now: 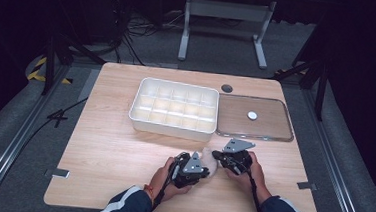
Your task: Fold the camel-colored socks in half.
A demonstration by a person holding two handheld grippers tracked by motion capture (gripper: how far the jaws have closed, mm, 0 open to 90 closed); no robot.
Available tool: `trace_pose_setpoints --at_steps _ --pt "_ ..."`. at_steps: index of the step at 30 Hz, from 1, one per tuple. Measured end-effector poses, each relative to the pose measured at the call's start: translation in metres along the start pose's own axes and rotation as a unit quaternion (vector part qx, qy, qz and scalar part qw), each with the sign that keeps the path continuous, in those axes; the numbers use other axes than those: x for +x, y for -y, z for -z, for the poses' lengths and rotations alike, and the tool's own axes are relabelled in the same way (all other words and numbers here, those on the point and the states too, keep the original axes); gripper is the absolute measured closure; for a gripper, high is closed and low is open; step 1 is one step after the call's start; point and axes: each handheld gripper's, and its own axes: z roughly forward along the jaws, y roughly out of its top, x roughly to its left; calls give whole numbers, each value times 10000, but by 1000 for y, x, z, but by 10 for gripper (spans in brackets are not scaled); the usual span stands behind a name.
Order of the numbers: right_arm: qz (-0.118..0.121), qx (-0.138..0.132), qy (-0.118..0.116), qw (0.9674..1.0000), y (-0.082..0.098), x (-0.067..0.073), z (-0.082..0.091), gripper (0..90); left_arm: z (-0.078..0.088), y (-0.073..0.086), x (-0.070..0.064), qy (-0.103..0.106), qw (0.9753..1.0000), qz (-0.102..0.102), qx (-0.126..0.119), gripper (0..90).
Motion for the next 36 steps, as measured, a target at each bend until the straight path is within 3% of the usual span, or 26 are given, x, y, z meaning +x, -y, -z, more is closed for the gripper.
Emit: trace_pose_setpoints --at_steps 1,2,8,14,18,20,23,26,27,28,33,36 --pt "28 92 101 9999 2 -1 -3 898 0 0 0 10 10000 8 -21 845" --pt "-139 20 -30 9999 4 -6 -3 895 0 0 0 -3 10000 -22 13 844" --pt "-92 73 -22 9999 3 -6 -1 892 0 0 0 22 10000 -5 -9 844" --pt "-239 -86 -45 9997 1 -13 9 877 2 -1 -3 -71 9999 -146 23 840" --pt "-262 -298 -32 9992 -2 -14 19 863 3 -2 -2 -48 9999 -139 7 838" --pt "-292 -553 -37 9980 -6 -14 26 854 3 -2 -1 -20 9999 -110 42 837" --pt "-259 -882 -220 9955 -10 -9 32 848 3 -2 0 2 10000 -89 21 836" --pt "-61 -536 -305 9981 -10 0 19 843 3 -2 0 -3 9999 -101 59 833" --pt "-61 -536 -305 9981 -10 0 19 843 3 -2 0 -3 9999 -101 59 832" --pt "35 -267 -269 9993 -8 2 10 850 3 -2 0 30 9999 -78 58 830" --pt "-2 29 -248 9997 -1 0 0 867 5 -4 -1 128 9996 -166 177 838" --pt "-9 30 -299 9995 2 1 -3 859 11 -7 -2 127 9996 -180 165 831"
